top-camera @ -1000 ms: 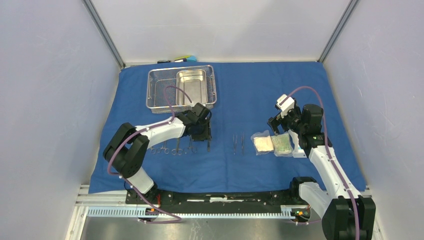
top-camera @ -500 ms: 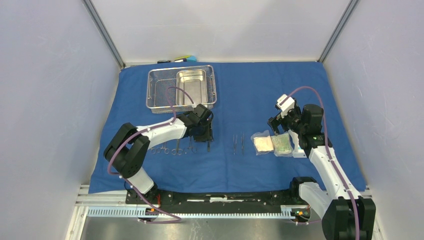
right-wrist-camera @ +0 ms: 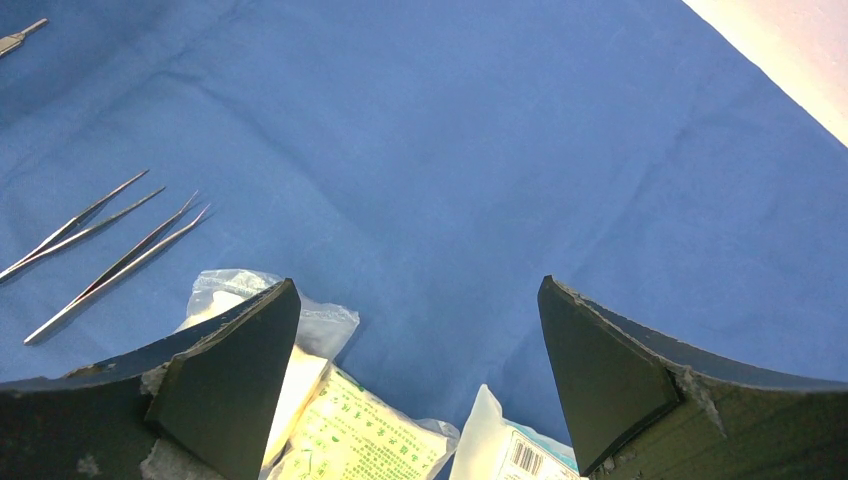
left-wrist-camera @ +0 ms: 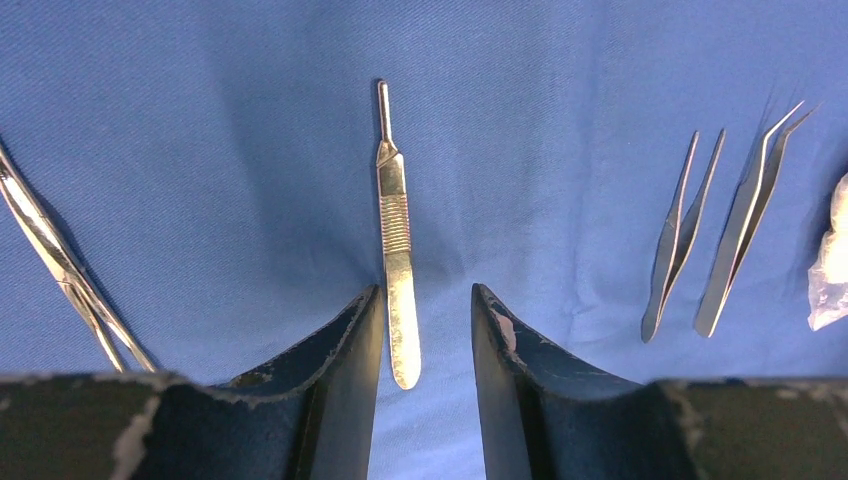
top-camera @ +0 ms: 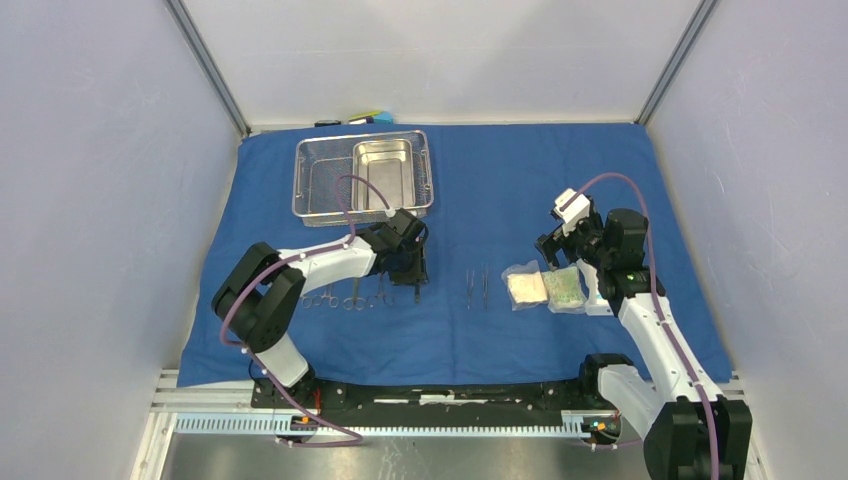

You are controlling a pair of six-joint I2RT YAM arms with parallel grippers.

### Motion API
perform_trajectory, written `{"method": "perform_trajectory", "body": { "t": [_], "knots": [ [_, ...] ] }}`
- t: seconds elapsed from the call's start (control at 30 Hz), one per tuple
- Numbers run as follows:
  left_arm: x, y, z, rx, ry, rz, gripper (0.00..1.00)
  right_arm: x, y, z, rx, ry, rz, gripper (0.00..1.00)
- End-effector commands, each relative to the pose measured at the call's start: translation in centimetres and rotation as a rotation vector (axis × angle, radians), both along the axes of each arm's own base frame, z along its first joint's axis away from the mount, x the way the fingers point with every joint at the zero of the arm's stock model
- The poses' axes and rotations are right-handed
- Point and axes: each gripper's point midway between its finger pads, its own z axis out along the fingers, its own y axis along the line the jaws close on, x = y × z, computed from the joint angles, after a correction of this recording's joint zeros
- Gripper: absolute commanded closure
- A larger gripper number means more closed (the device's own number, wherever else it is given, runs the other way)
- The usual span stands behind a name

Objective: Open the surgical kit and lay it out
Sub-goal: Adjust the medical item in the surgical kit.

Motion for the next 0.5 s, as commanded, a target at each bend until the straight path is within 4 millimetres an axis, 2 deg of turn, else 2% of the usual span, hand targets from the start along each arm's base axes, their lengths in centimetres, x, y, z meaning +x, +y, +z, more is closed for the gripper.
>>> {"method": "perform_trajectory", "body": {
  "t": [0.0,0.47],
  "knots": [
    [0.18,-1.17,0.27,-0.056,0.010,0.020,0.56,0.19,-0.14,0.95,0.000,-0.036,-0.005,0.03],
    [0.11,-1.83,0.18,-0.083,0.027,0.023,0.56,0.04,-0.16,0.98,0.000,-0.041,-0.007,0.03]
  ]
}}
